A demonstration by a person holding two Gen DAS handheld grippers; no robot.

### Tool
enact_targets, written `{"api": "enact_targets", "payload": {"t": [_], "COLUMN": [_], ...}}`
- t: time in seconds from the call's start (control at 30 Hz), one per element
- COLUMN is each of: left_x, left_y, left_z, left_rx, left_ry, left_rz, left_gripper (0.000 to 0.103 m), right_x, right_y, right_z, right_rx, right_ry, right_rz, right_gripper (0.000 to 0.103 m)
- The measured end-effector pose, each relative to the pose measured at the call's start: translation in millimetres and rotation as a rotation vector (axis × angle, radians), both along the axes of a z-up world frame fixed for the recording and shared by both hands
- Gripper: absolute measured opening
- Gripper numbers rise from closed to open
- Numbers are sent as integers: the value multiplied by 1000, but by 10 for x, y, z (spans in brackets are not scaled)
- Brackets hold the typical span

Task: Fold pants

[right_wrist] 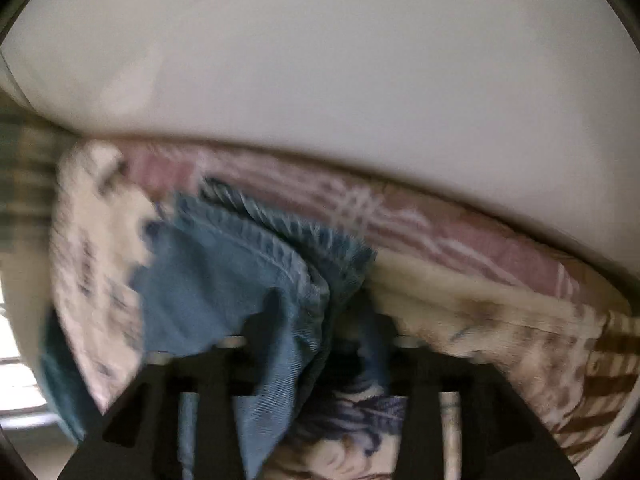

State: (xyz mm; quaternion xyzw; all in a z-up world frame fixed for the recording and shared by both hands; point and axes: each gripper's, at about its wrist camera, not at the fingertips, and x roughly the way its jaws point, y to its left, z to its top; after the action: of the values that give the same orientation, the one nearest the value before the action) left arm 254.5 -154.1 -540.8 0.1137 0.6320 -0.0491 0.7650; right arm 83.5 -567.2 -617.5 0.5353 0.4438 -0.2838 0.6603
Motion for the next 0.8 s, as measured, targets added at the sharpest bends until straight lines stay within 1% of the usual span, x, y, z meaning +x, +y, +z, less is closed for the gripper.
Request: {"api": "enact_targets", "payload": {"t": [0.07,0.1,0.13,0.17,0.2,0.23,0.27,0.3,0.33,0.37,0.4,0.43,0.47,0.53,0.57,0.63,0.67,0.7,0.73,0.77,0.8], "left_x": [41,53,57,55,52,38,26,3,-12,-24,-30,-20,-17,-3,-1,-12,-17,-18,-5,19,25], "left_y": [125,188,241,292,328,366,397,439,466,491,528,545,572,610,615,615,610,600,599,601,591], "left_z": [-1,15,30,44,53,70,84,98,96,84,51,29,2,-26,-13,12,10,1,-18,-45,-49], "left_rx": [-9,-14,-18,-19,-16,-15,-15,-14,-10,-9,-9,-9,-13,-31,-32,-40,-38,-36,-34,-26,-21], "left_ry": [2,-3,-7,-8,-12,-19,-27,-38,-39,-34,-22,-15,-6,6,4,0,-1,-1,1,3,5], "left_rz": [51,74,90,102,110,117,121,127,131,136,146,155,166,190,196,202,201,196,190,180,175], "left_gripper": [68,68,68,68,68,68,68,68,68,68,68,68,68,68,68,68,68,68,68,68,68], "right_x": [11,48,76,156,230,278,322,351,362,327,260,232,208,179,192,224,273,306,352,396,425], "right_y": [39,77,112,169,216,244,273,281,261,221,174,157,156,154,152,175,197,215,230,234,233], "right_z": [-27,-119,-214,-338,-407,-440,-453,-444,-437,-469,-558,-646,-761,-871,-882,-753,-618,-542,-539,-601,-716], "right_rx": [28,71,108,150,173,177,168,164,150,156,166,186,224,277,296,296,245,206,184,185,220], "right_ry": [-8,-31,-28,-48,-94,-109,-137,-203,-231,-259,-263,-258,-283,-350,-379,-495,-517,-497,-462,-412,-371], "right_rz": [47,81,106,130,152,163,152,131,107,63,5,-13,-31,-65,-75,-85,-48,-15,10,16,19], "right_gripper": [67,67,67,67,67,67,64,41,28,21,21,21,22,22,25,26,25,25,25,32,38]}}
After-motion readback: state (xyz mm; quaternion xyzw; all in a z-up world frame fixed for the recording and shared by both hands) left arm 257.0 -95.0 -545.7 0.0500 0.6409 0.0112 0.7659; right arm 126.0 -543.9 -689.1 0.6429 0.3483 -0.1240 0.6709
